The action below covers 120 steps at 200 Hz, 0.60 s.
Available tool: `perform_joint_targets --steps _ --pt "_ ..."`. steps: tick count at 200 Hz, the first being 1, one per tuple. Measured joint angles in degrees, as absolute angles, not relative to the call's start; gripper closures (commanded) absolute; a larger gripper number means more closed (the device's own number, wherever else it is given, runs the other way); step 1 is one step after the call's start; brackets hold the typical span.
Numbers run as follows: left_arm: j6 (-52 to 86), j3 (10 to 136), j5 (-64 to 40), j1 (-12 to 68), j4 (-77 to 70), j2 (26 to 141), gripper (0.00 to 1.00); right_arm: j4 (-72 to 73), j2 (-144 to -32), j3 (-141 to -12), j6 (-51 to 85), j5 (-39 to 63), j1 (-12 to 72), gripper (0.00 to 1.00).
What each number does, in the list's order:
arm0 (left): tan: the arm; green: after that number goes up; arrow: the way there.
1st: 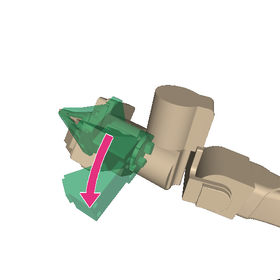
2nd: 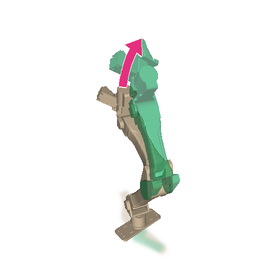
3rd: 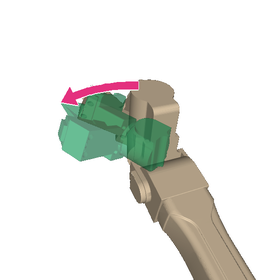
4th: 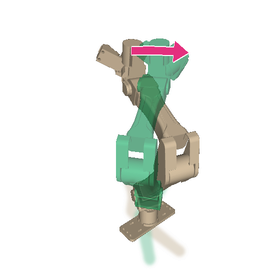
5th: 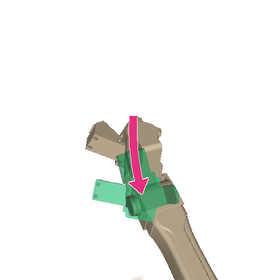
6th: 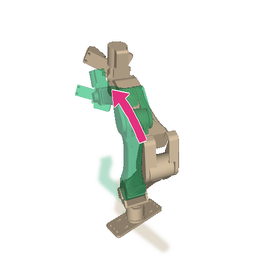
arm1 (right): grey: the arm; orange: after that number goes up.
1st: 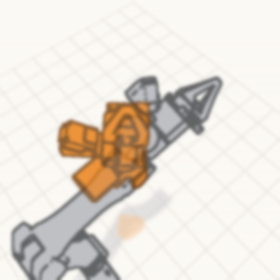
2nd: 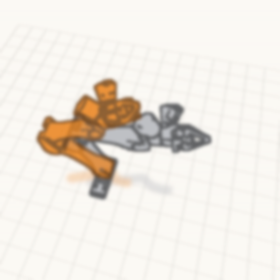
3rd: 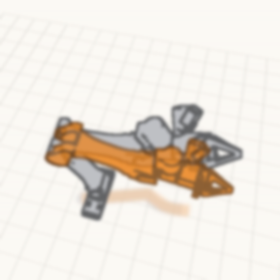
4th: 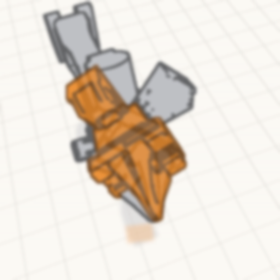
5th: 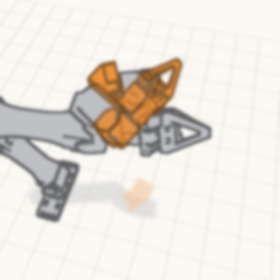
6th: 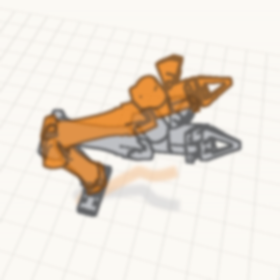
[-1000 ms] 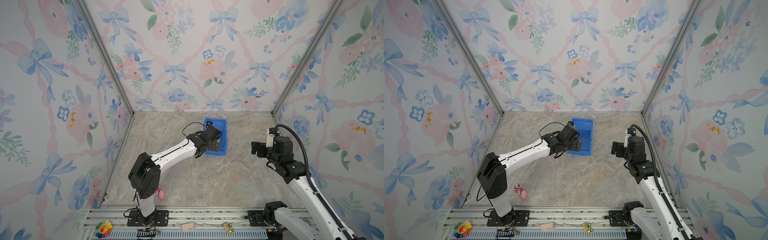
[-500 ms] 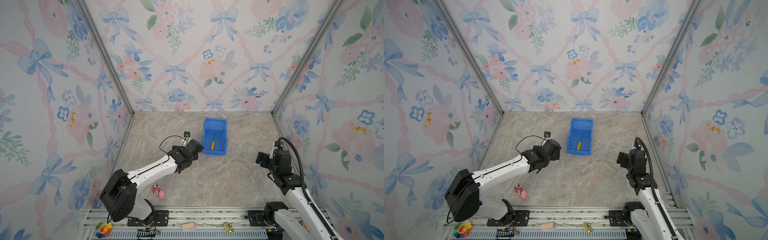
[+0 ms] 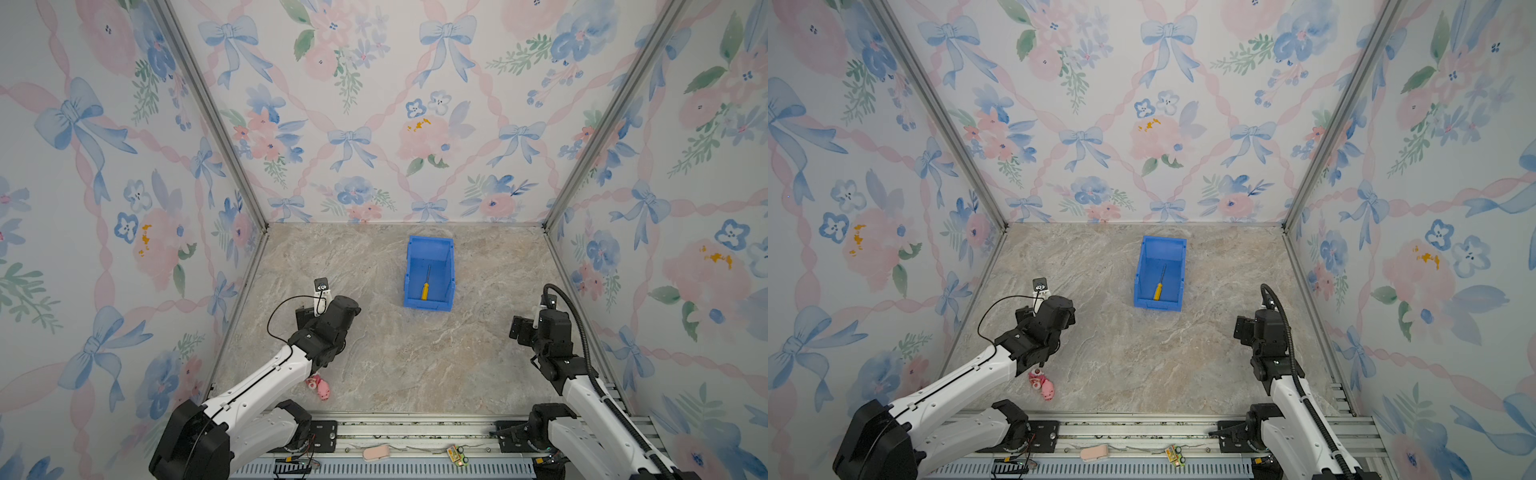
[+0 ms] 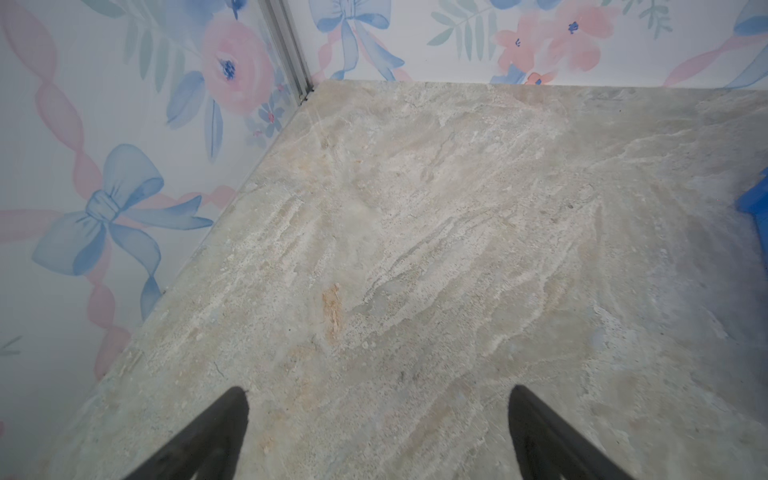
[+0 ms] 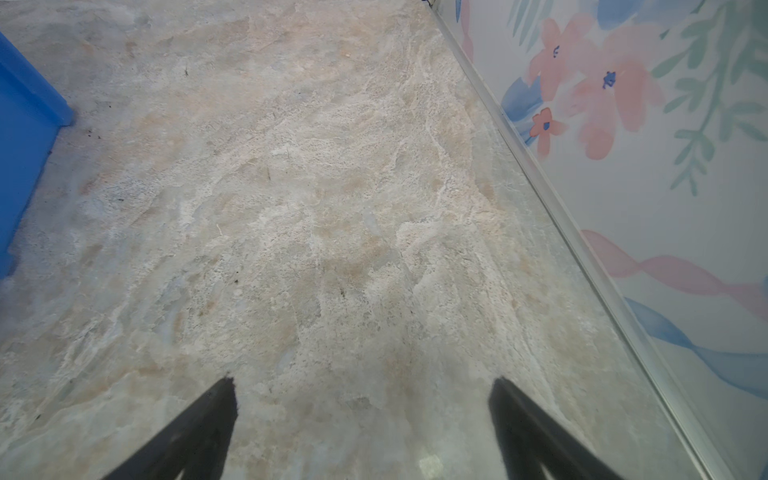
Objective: Put the screwdriver in the bin
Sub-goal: Reset both arms
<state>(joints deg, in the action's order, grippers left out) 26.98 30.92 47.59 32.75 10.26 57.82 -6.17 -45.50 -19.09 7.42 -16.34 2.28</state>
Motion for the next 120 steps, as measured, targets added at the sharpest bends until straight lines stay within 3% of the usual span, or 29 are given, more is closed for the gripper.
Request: perform_joint_targets --steps 64,120 --pt "11.09 12.27 44.14 26.13 -9.04 43.94 0.02 3.05 -49.43 -16.73 6.72 -15.46 2.22 0.03" --pt "9.28 4.19 33.93 16.14 -21.50 43.13 0.02 14.59 -61.80 -17.41 6.33 -14.79 1.56 0.03"
